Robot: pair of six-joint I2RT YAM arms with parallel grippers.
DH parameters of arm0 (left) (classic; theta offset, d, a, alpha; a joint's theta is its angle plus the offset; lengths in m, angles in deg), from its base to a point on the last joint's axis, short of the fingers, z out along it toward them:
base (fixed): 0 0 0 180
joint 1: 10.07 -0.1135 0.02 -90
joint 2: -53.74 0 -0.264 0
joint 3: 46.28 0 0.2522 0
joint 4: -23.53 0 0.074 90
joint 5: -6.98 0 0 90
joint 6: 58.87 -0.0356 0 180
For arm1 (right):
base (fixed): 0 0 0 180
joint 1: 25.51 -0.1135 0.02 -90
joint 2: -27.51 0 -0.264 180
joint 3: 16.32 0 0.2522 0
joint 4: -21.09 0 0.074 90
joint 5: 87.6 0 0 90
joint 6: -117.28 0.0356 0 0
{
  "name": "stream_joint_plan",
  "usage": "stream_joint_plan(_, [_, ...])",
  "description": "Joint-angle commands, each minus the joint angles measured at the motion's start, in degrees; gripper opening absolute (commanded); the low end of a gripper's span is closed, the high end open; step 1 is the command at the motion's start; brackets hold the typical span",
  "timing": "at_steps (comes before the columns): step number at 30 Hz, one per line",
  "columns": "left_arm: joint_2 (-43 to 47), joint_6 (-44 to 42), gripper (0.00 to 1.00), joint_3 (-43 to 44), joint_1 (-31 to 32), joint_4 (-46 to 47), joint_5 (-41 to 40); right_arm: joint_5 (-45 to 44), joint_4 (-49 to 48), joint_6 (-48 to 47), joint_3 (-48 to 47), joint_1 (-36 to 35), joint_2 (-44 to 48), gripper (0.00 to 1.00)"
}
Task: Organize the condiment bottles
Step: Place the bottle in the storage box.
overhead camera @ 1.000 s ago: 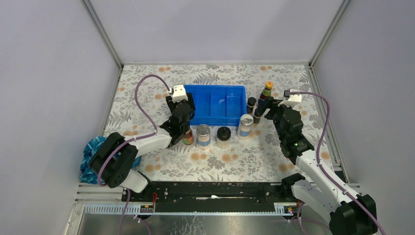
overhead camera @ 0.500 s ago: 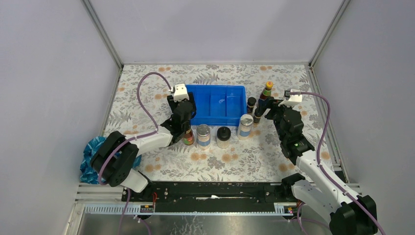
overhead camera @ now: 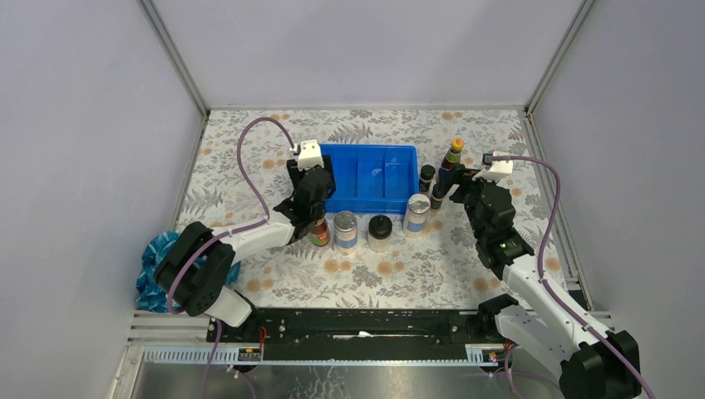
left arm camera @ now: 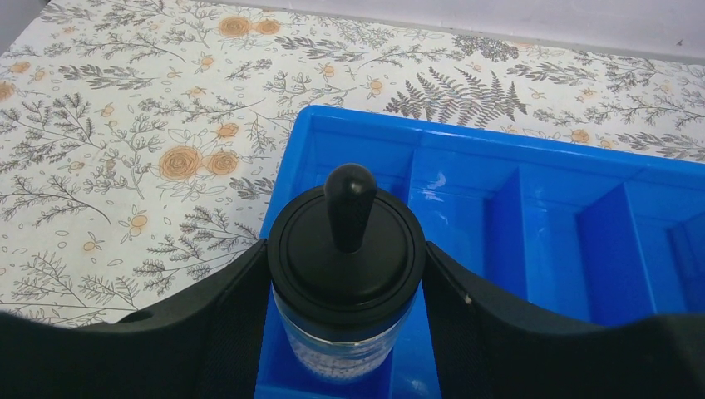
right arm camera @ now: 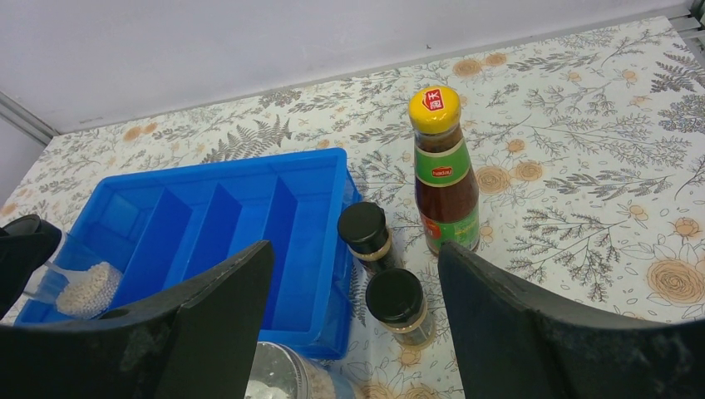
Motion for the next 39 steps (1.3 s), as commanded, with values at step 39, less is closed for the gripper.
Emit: stream_joint_plan(39, [-4.3, -8.1, 0.0, 12.2, -11.0, 0.1, 21.1, -0.3, -7.0, -0.7, -0.6, -0.6, -4.8, 0.8])
